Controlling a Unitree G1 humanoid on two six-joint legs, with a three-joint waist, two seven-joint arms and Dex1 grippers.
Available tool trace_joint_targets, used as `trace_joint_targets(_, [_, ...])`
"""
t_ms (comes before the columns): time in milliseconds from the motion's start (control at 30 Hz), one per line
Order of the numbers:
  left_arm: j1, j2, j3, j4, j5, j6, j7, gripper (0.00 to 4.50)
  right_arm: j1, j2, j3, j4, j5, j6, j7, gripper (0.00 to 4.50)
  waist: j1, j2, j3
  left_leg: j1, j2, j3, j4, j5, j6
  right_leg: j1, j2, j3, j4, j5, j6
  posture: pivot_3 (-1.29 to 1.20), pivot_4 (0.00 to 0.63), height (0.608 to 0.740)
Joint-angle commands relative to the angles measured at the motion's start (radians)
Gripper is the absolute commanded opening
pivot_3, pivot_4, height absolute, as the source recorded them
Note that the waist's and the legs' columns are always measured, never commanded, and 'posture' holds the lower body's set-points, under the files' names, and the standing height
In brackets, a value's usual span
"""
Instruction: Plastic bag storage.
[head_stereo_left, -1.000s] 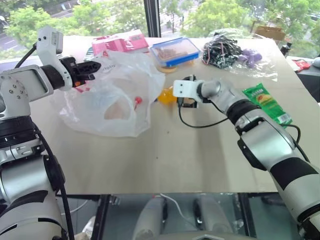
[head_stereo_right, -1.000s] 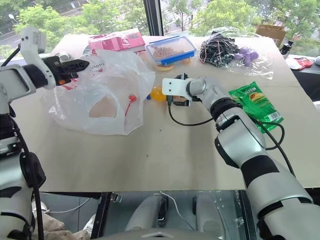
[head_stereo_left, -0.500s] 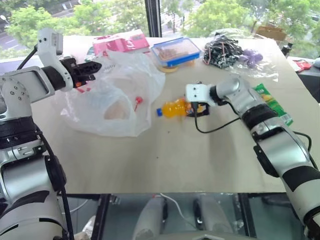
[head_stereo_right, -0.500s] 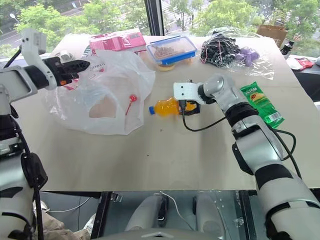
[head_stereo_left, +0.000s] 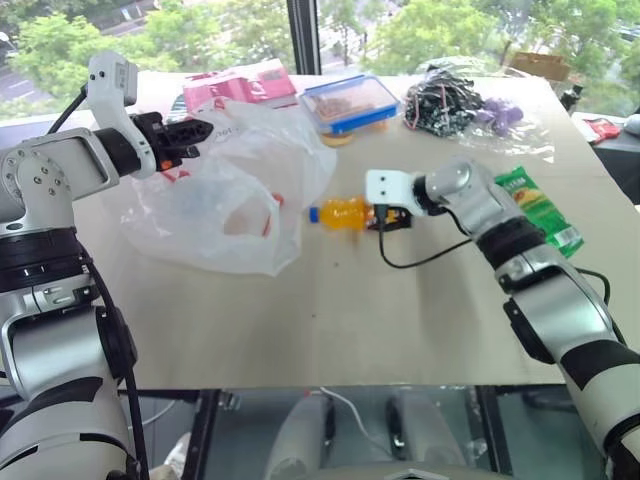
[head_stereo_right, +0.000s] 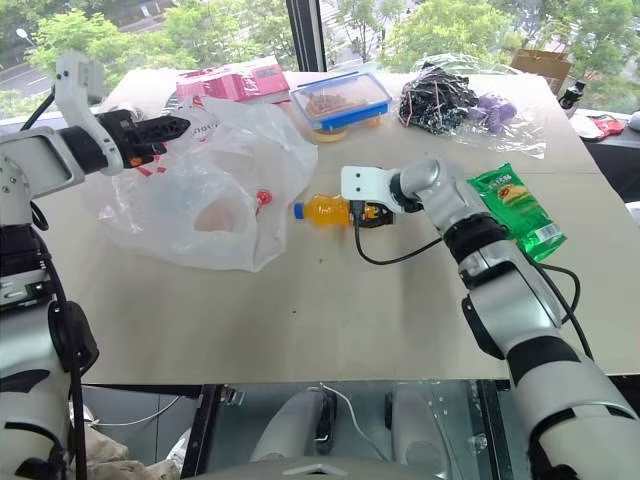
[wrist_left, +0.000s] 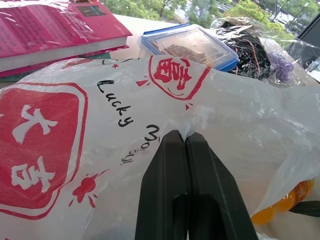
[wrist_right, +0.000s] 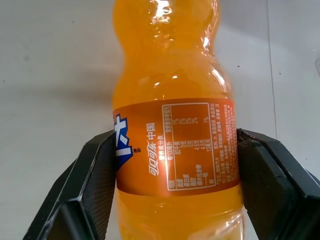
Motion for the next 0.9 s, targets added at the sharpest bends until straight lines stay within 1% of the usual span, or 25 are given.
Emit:
trace_joint_targets(33, [-0.02,0.019,0.025,-0.048,-0.012,-0.004,0.0,0.0,0.098,-0.063,-0.097,-0.4,0.14,0.234,0.096,2.92,0.004,0.0,0.0,-0.001,0.0,0.0,0.0,0.0,0.0,0.0,0.0,0.0,0.0,0.0,0.0,0.0,0.15,0.732])
trace_joint_targets(67, [-0.023,0.015,0.021,-0.053,-0.012,-0.004,0.002,0.0,0.136,-0.082,-0.124,-0.534,0.185,0.339,0.118,2.92,0.01,0.0,0.0,-0.001,-0.001,0.0,0.0,0.0,0.0,0.0,0.0,0.0,-0.001,0.0,0.0,0.0,0.15,0.732])
trace_joint_targets(100, [-0.024,0.013,0.019,-0.055,-0.012,-0.004,0.002,0.0,0.161,-0.095,-0.139,-0.628,0.214,0.419,0.129,2.92,0.016,0.0,0.0,-0.002,-0.001,-0.001,0.0,0.0,0.0,-0.001,-0.001,-0.001,-0.001,0.0,0.0,0.0,0.15,0.732])
trace_joint_targets(167, [-0.019,0.009,-0.009,-0.083,-0.014,-0.009,-0.018,0.0,0.223,-0.11,-0.171,-0.853,0.289,0.62,0.126,2.92,0.019,0.0,0.0,-0.003,-0.001,-0.001,0.0,0.0,0.0,-0.001,-0.003,-0.001,-0.002,0.0,0.0,0.0,0.15,0.732])
trace_joint_targets(233, [-0.014,0.006,-0.036,-0.108,-0.018,-0.013,-0.042,0.0,0.256,-0.101,-0.179,-0.994,0.334,0.775,0.089,2.92,0.022,0.0,0.0,-0.002,0.0,-0.001,0.0,0.0,0.001,-0.001,-0.003,-0.001,-0.001,0.0,0.0,0.0,0.15,0.732])
trace_joint_targets(300, [-0.008,0.007,-0.062,-0.142,-0.026,-0.014,-0.075,0.0,0.26,-0.073,-0.15,-1.039,0.326,0.863,0.016,2.92,0.022,0.0,0.0,-0.001,0.0,-0.001,0.001,0.0,0.001,0.0,-0.003,-0.001,0.0,0.0,0.0,0.0,0.15,0.732])
trace_joint_targets(367, [0.005,0.014,-0.083,-0.192,-0.045,-0.005,-0.112,0.0,0.256,-0.039,-0.122,-1.045,0.314,0.92,-0.062,2.92,0.022,0.0,0.0,0.0,0.0,-0.001,0.001,-0.003,0.004,0.0,-0.003,-0.001,0.001,0.0,0.0,0.0,0.15,0.732])
trace_joint_targets(433, [0.016,0.023,-0.091,-0.227,-0.063,0.005,-0.144,0.0,0.241,-0.003,-0.111,-1.032,0.313,0.965,-0.129,2.92,0.022,0.0,0.0,0.0,0.0,0.0,0.002,-0.002,0.004,0.0,-0.003,-0.001,0.002,0.0,0.0,0.0,0.15,0.732])
trace_joint_targets(567, [0.049,0.053,-0.066,-0.324,-0.157,0.059,-0.23,0.0,0.183,0.099,-0.076,-0.924,0.31,1.005,-0.257,2.92,0.02,0.0,0.0,0.0,0.0,0.001,0.002,0.0,0.0,0.0,-0.004,0.0,0.001,0.0,0.0,0.0,0.15,0.732])
trace_joint_targets(667, [0.072,0.073,-0.049,-0.374,-0.204,0.084,-0.255,0.0,0.156,0.125,-0.074,-0.851,0.327,1.002,-0.295,2.92,0.022,0.0,0.0,-0.001,0.0,0.0,0.001,0.0,0.0,-0.001,-0.004,0.0,0.001,0.0,0.0,0.0,0.15,0.732])
trace_joint_targets(800, [0.098,0.093,-0.04,-0.403,-0.232,0.099,-0.256,0.0,0.116,0.143,-0.103,-0.781,0.37,0.996,-0.315,2.92,0.024,0.0,0.0,-0.001,-0.001,0.0,0.001,0.0,0.001,0.0,-0.004,0.0,0.0,0.0,0.0,0.0,0.15,0.732])
trace_joint_targets(900, [0.118,0.089,-0.052,-0.416,-0.233,0.103,-0.234,0.0,0.057,0.201,-0.103,-0.667,0.387,0.968,-0.348,2.92,0.022,0.0,0.0,0.0,-0.001,0.0,0.001,0.0,0.001,0.0,-0.004,0.0,0.0,0.0,0.0,0.0,0.15,0.732])
